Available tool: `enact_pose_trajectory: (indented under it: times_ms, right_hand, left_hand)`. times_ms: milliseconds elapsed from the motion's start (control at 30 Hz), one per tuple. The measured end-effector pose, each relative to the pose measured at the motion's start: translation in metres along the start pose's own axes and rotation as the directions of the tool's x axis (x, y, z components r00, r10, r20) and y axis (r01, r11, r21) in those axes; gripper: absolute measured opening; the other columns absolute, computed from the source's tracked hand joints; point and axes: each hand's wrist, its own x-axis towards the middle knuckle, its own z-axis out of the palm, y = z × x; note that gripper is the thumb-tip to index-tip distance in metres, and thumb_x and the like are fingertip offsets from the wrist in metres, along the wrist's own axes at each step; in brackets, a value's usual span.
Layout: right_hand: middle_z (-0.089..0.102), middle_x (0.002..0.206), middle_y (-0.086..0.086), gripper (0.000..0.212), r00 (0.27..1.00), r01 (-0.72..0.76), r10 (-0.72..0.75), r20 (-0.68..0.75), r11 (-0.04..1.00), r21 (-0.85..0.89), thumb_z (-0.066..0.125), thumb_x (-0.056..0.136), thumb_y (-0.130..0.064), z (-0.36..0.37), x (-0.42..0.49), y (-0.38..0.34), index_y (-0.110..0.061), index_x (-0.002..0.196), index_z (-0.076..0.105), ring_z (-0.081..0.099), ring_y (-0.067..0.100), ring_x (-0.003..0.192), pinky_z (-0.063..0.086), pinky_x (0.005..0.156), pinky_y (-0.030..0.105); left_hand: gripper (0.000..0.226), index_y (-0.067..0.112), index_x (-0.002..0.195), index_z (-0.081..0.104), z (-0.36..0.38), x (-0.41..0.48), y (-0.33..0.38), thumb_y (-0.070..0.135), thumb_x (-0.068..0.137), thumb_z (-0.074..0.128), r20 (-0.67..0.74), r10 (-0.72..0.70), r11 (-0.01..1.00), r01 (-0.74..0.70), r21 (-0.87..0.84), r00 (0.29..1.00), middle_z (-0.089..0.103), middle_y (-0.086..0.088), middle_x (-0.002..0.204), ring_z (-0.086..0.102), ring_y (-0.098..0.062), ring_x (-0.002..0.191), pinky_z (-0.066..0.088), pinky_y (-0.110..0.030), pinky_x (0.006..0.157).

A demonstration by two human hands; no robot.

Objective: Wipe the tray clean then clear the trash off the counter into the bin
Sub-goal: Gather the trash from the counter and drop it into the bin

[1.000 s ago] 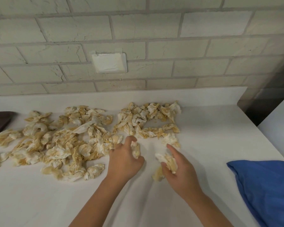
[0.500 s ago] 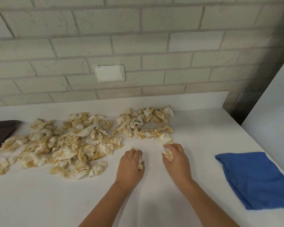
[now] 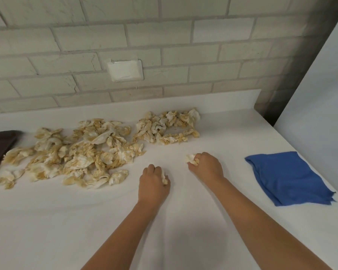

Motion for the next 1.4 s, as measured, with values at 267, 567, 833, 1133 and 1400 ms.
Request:
enact_pose_trajectory:
  times_ms: [267, 567, 833, 1133, 1400]
  right_hand:
    - [0.059, 0.074, -0.004, 0.014, 0.996, 0.028, -0.003, -0.087, 0.958, 0.286, 0.057, 0.067, -0.026, -0.007, -0.126, 0.033, -0.012, 0.071, 0.059, 0.055, 0.017, 0.068, 0.048, 0.064, 0.036]
    - [0.057, 0.082, -0.008, 0.034, 0.945, -0.113, 0.309, -0.111, 0.623, 0.774, 0.070, 0.078, 0.002, -0.072, -0.262, 0.081, -0.019, 0.103, 0.060, 0.052, -0.002, 0.065, 0.045, 0.060, 0.012]
    - [0.068, 0.098, -0.008, 0.027, 0.877, -0.249, 0.479, -0.022, 0.494, 0.833, 0.063, 0.087, -0.005, -0.065, -0.385, 0.224, -0.023, 0.107, 0.065, 0.063, 0.001, 0.085, 0.050, 0.073, 0.014]
    - [0.068, 0.104, 0.005, 0.018, 0.570, -0.716, 0.711, 0.411, 0.186, 0.673, 0.064, 0.088, -0.027, 0.118, -0.454, 0.433, -0.021, 0.105, 0.066, 0.065, 0.018, 0.094, 0.051, 0.090, 0.038]
    - [0.062, 0.110, 0.002, 0.032, 0.560, -0.766, 0.780, 0.279, 0.359, 0.534, 0.057, 0.090, -0.037, 0.303, -0.455, 0.537, -0.020, 0.116, 0.062, 0.059, 0.021, 0.103, 0.045, 0.085, 0.030]
  left_hand:
    - [0.018, 0.008, 0.088, 0.067, 0.008, -0.026, -0.012, 0.024, 0.079, 0.068, -0.179, 0.153, 0.988, -0.149, 0.036, 0.972, 0.058, -0.011, 0.080, 0.052, -0.033, 0.073, 0.043, -0.039, 0.063]
    - [0.008, 0.010, 0.078, 0.065, 0.015, -0.126, 0.074, 0.011, 0.076, 0.057, -0.202, 0.383, 0.902, -0.412, -0.129, 0.901, 0.050, -0.003, 0.067, 0.043, -0.020, 0.059, 0.038, -0.032, 0.051]
    - [0.026, 0.018, 0.106, 0.060, 0.067, -0.262, 0.238, 0.031, 0.084, 0.055, -0.010, 0.689, 0.651, -0.624, -0.431, 0.725, 0.059, -0.001, 0.085, 0.055, -0.019, 0.075, 0.046, -0.031, 0.063]
    - [0.025, 0.040, 0.104, 0.058, 0.327, -0.387, 0.268, 0.033, 0.082, 0.068, 0.532, 0.065, 0.731, 0.323, -0.602, 0.844, 0.062, 0.014, 0.104, 0.059, -0.006, 0.096, 0.050, -0.031, 0.084]
    - [0.040, 0.033, 0.119, 0.052, 0.531, -0.442, 0.225, 0.050, 0.083, 0.058, 0.618, 0.082, 0.894, 0.216, -0.392, 0.782, 0.049, 0.006, 0.110, 0.047, -0.010, 0.099, 0.044, -0.025, 0.087]
